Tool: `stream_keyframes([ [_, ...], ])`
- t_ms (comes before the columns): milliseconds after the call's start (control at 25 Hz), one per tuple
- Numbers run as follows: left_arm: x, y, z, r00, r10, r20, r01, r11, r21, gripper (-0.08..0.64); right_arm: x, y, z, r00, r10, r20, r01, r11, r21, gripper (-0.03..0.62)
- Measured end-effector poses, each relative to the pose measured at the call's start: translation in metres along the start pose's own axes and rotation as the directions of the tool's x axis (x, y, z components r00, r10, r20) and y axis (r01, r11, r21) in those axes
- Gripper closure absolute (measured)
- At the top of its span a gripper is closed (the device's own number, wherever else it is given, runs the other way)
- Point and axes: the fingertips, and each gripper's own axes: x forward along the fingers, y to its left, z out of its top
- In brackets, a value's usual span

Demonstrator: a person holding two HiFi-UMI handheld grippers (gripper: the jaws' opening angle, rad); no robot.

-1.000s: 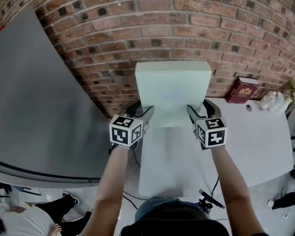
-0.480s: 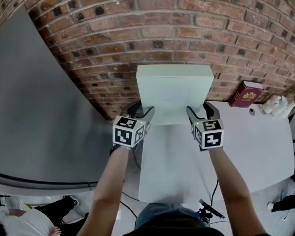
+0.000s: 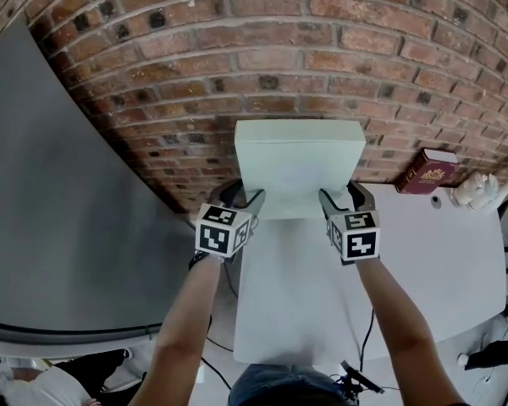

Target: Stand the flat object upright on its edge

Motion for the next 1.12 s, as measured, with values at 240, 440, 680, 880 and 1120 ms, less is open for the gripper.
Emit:
stream_keyframes([
  [240,0.020,0.013,-0.005,1.000,0.001,-0.018,-0.001,1.000,-0.010,0.324,0.024,-0.005,-0.007,1.000,0.010,-0.017,-0.009,1.000,0.009,0.325],
  [440,0.033,0.023,-0.012,0.999,0.007,-0.034,-0.007,1.000,-0.009,0.325,0.041,-0.006,-0.013,1.000,0.004,-0.024,-0.004,1.000,0.014,0.325],
  [680,0.050,0.034,-0.021,0.999,0.019,-0.042,-0.020,1.000,-0.008,0.325,0.060,-0.008,-0.020,1.000,-0.003,-0.031,0.004,1.000,0.016,0.327],
  [880,0.059,0.038,-0.022,0.999,0.023,-0.037,-0.024,1.000,-0.016,0.327,0.070,-0.012,-0.022,1.000,-0.001,-0.023,0.002,1.000,0.015,0.325],
  [1120,0.069,0.044,-0.022,0.999,0.029,-0.044,-0.029,1.000,0.005,0.327,0.081,-0.016,-0.022,0.999,-0.010,-0.035,0.009,1.000,-0.013,0.325],
])
